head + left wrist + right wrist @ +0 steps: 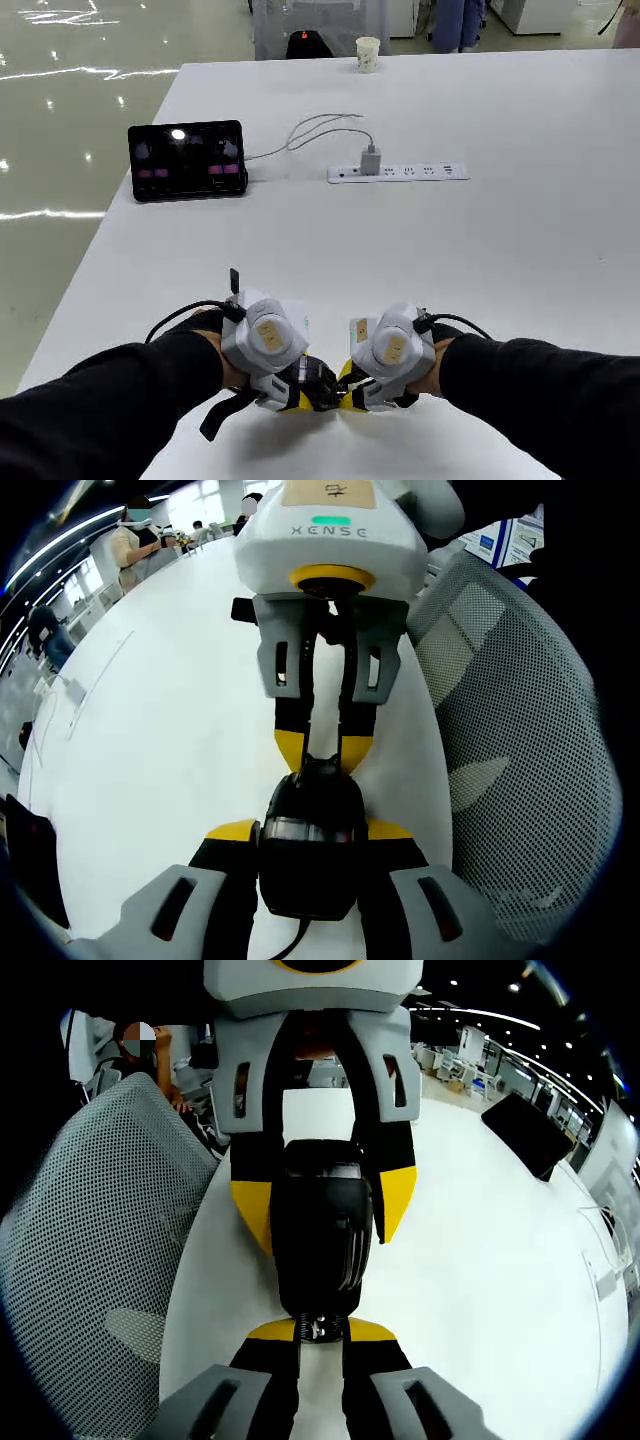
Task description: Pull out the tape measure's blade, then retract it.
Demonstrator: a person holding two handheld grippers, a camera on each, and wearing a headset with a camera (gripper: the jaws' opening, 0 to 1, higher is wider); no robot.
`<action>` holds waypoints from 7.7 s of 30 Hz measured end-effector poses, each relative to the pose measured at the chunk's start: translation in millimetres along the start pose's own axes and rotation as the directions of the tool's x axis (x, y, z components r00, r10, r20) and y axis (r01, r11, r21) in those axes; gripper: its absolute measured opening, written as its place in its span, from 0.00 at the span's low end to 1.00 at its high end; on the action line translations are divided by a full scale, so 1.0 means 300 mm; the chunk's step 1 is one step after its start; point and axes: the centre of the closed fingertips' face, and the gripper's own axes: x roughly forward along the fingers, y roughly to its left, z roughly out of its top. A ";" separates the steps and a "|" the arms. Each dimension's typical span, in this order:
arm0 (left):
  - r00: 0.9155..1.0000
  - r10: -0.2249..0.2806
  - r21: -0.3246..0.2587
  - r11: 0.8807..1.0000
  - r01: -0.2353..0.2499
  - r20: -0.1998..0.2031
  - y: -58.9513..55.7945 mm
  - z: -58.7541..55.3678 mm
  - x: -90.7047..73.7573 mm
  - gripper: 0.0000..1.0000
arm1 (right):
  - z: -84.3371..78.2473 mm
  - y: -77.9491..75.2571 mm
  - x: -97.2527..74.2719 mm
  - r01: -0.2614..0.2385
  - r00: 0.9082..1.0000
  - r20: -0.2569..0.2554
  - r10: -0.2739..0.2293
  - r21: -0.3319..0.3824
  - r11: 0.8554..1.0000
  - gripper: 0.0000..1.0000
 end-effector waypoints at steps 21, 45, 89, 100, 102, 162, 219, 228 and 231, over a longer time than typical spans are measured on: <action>1.000 0.002 -0.012 1.000 -0.002 -0.020 0.003 -0.005 -0.002 0.32 | -0.018 -0.005 -0.015 -0.004 1.000 -0.019 0.004 0.001 1.000 0.10; 0.999 0.001 -0.009 1.000 -0.001 -0.032 0.003 -0.009 -0.003 0.32 | -0.067 -0.007 -0.047 -0.008 0.999 -0.032 0.008 0.027 1.000 0.10; 0.999 0.009 -0.008 1.000 -0.010 -0.039 0.004 -0.010 0.000 0.32 | -0.155 -0.008 -0.119 0.001 0.998 -0.070 0.001 0.037 0.999 0.10; 0.999 0.010 -0.007 1.000 -0.010 -0.040 0.005 -0.009 0.001 0.32 | -0.179 -0.009 -0.140 0.005 0.998 -0.066 -0.001 0.054 0.999 0.10; 0.999 0.010 -0.007 1.000 -0.010 -0.040 0.004 -0.009 0.001 0.32 | -0.181 -0.009 -0.141 0.005 0.998 -0.067 -0.002 0.055 0.998 0.10; 0.999 0.011 -0.004 1.000 -0.011 -0.036 0.001 -0.005 -0.001 0.32 | -0.300 -0.001 -0.237 0.019 0.994 -0.112 -0.010 0.086 0.996 0.10; 0.999 0.011 -0.002 1.000 -0.011 -0.034 0.001 -0.006 -0.004 0.32 | -0.414 0.010 -0.335 0.033 0.990 -0.139 -0.018 0.103 0.994 0.10; 0.999 0.013 0.001 1.000 -0.013 -0.033 0.000 -0.004 -0.005 0.32 | -0.432 0.019 -0.352 0.035 0.990 -0.143 -0.019 0.105 0.994 0.10; 0.999 0.013 0.002 1.000 -0.013 -0.032 0.001 -0.001 -0.005 0.32 | -0.437 0.019 -0.355 0.034 0.989 -0.145 -0.019 0.106 0.994 0.10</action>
